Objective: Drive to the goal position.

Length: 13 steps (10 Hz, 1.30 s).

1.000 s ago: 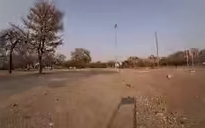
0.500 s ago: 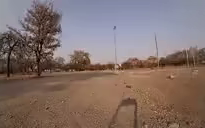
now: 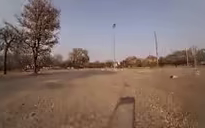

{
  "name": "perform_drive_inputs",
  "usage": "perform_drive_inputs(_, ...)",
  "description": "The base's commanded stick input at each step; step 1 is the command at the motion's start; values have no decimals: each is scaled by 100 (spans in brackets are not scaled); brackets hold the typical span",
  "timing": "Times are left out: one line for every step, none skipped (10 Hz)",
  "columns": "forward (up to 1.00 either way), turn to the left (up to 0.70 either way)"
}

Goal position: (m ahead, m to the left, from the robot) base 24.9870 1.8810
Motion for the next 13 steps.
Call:
perform_drive_inputs(70, 0)
perform_drive_inputs(70, 0)
perform_drive_inputs(70, 0)
perform_drive_inputs(70, 0)
perform_drive_inputs(70, 0)
perform_drive_inputs(70, 0)
perform_drive_inputs(70, 0)
perform_drive_inputs(70, 0)
perform_drive_inputs(70, 0)
perform_drive_inputs(70, 0)
perform_drive_inputs(70, 0)
perform_drive_inputs(70, 0)
perform_drive_inputs(70, 0)
